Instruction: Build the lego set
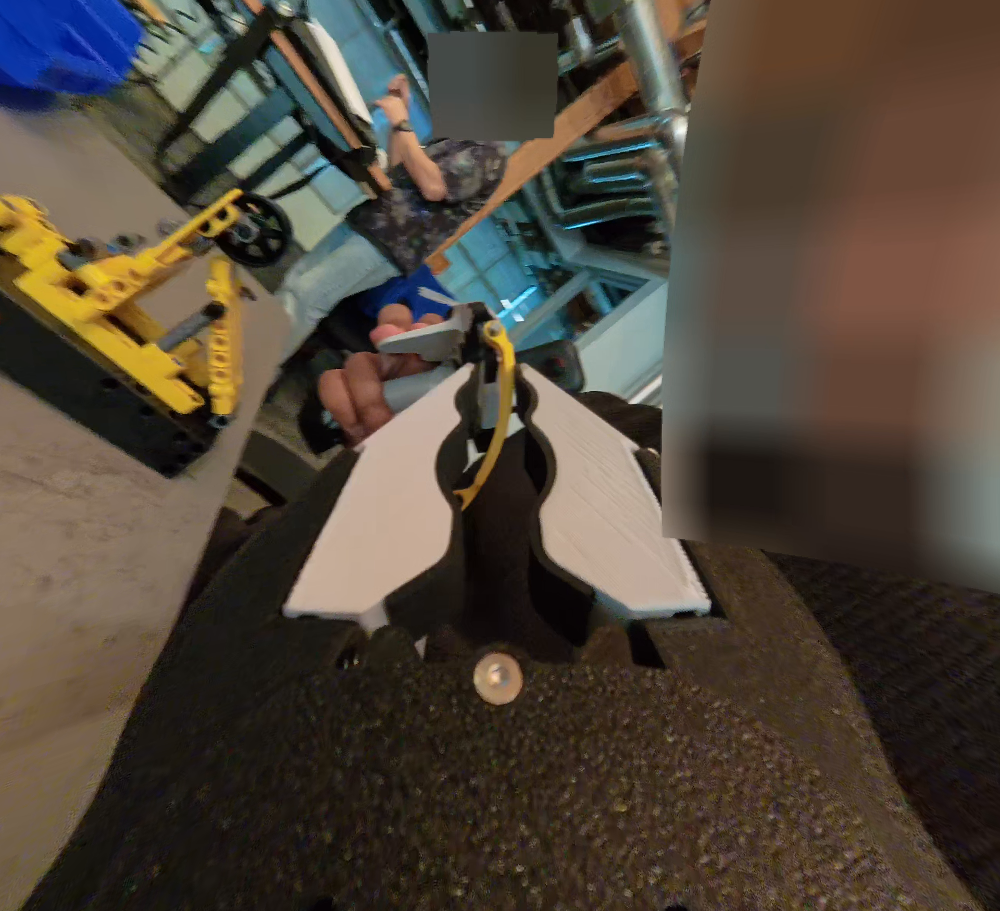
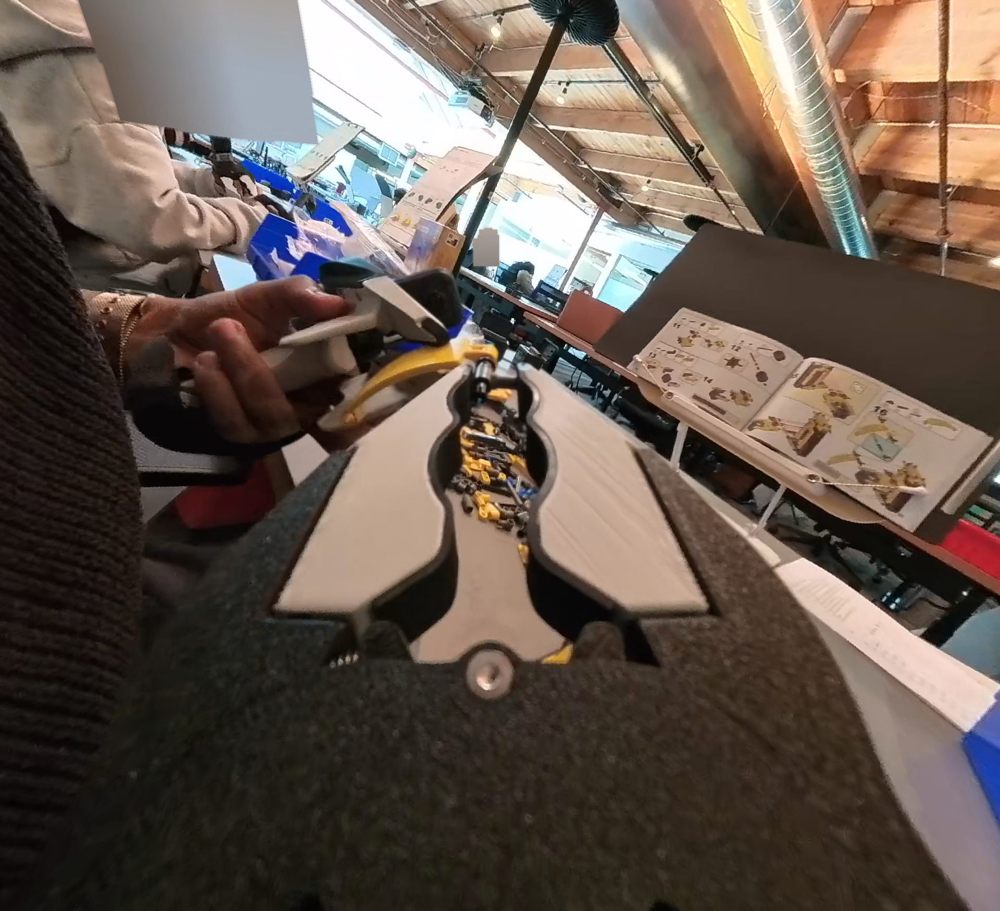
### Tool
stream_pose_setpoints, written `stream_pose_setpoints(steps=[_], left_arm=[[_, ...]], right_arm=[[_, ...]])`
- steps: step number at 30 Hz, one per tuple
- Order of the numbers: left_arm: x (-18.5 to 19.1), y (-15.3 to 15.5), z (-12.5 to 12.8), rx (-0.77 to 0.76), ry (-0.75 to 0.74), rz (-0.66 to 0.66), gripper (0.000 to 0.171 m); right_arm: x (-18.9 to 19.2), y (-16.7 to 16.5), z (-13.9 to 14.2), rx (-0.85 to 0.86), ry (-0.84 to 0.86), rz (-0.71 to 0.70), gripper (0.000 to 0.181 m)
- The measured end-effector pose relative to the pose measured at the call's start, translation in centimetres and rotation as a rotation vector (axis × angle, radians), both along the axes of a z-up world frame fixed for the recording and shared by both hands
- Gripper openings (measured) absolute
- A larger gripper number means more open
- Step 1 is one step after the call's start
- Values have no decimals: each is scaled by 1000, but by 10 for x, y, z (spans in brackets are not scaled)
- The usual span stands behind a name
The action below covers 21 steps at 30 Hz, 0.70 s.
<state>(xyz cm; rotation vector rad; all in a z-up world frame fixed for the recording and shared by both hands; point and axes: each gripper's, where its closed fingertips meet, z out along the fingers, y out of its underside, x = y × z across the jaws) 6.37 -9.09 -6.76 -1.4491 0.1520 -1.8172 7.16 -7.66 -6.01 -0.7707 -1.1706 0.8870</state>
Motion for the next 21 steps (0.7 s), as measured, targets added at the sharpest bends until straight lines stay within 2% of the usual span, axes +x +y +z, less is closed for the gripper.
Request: stream_pose_setpoints(steps=[1,3,9,11,13,18,21], left_arm=[[0,2,-3,14,52,30,23],[0,2,-5,48,132,65,34],[6,-3,0,89,189,67,34],[11,-2,-5,61,206,48,26],[14,-5,-7,45,191,15,7],[18,-5,-13,15,192,-19,6],[21,-7,-14,15,197,-39,6]], right_arm=[[1,-2,1,7,11,4,15],[1,-5,3,8,22,18,15],[-4,-10,-5,57,-19,21,15],[-6,-13,-9,88,-47,25,15],[-7,-13,-13,109,-77,21,16],[-4,-13,-19,23,-122,112,17],[-2,-10,-20,-56,-134,152,27]])
